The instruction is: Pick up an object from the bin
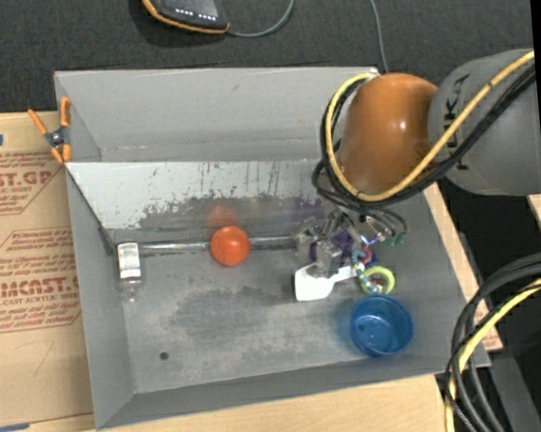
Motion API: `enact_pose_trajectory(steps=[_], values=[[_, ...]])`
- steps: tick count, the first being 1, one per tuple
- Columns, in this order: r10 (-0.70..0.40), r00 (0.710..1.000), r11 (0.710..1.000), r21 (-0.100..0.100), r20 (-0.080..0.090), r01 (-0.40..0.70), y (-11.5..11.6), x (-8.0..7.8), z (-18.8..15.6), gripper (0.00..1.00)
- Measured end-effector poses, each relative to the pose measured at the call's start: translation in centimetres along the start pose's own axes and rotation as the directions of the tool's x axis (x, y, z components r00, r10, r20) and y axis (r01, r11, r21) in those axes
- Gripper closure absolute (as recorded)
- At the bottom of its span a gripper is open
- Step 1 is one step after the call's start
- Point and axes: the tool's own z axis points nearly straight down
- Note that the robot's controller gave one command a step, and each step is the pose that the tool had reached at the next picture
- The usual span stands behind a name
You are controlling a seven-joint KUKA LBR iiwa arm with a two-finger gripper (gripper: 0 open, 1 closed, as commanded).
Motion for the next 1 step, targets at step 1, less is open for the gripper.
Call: enact_pose_trajectory(steps=[1], values=[[0.022, 1.0, 1.0, 0.005, 0.012, -0.022, 0.48, -0.26, -6.92, 1.0]])
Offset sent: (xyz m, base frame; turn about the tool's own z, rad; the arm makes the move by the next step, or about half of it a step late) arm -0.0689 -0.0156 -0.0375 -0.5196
